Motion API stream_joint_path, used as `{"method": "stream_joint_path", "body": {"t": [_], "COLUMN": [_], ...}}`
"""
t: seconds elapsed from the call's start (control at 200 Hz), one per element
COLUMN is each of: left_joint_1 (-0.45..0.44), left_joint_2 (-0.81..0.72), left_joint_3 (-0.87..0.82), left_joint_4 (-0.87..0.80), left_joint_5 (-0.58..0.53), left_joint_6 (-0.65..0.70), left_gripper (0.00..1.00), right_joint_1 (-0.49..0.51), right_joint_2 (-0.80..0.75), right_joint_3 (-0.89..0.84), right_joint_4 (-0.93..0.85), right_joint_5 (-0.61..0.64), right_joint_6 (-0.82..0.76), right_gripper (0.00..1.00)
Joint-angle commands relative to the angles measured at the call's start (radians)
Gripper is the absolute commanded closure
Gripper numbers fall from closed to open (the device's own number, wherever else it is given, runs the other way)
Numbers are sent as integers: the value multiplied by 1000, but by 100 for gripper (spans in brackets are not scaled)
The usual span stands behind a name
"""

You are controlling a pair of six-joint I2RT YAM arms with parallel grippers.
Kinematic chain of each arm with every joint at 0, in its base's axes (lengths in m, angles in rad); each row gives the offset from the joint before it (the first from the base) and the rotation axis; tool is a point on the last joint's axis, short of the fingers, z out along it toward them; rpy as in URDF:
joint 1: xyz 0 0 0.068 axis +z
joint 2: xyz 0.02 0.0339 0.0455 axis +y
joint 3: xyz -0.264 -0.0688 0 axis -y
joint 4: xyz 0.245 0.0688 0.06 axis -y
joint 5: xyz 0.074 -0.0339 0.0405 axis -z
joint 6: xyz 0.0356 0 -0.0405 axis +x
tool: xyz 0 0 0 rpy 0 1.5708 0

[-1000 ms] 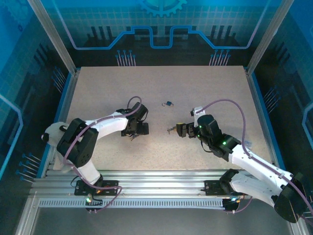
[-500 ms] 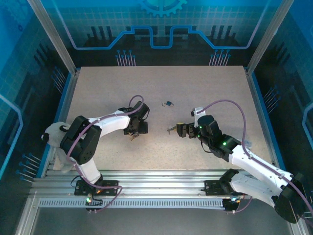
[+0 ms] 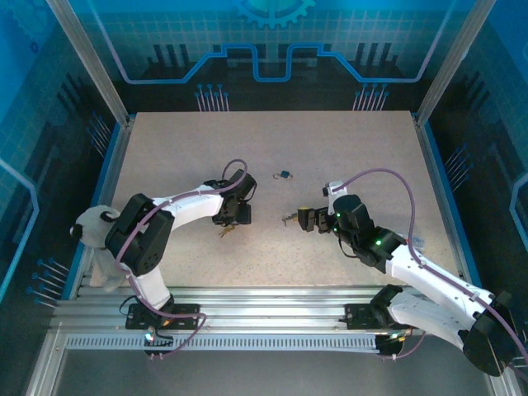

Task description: Lock with the key

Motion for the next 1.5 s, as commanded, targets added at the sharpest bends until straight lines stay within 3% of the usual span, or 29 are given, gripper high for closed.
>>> {"method": "stream_joint_path", "body": {"t": [0.0,1.491], "left_joint_1": [-9,-20], "left_joint_2": [17,65], "left_joint_3": [25,-13], "left_joint_4": [-34,-11], "left_joint_5": [-33,-117], "left_joint_6": [10,13], "left_gripper": [39,60], "right_joint_1": [12,12], "right_joint_2": [-17,-4], "right_joint_3": [-13,-13], "right_joint_4": [24,30], "right_joint_5": [14,5], "right_joint_6": [16,18], "right_gripper": [0,0]}}
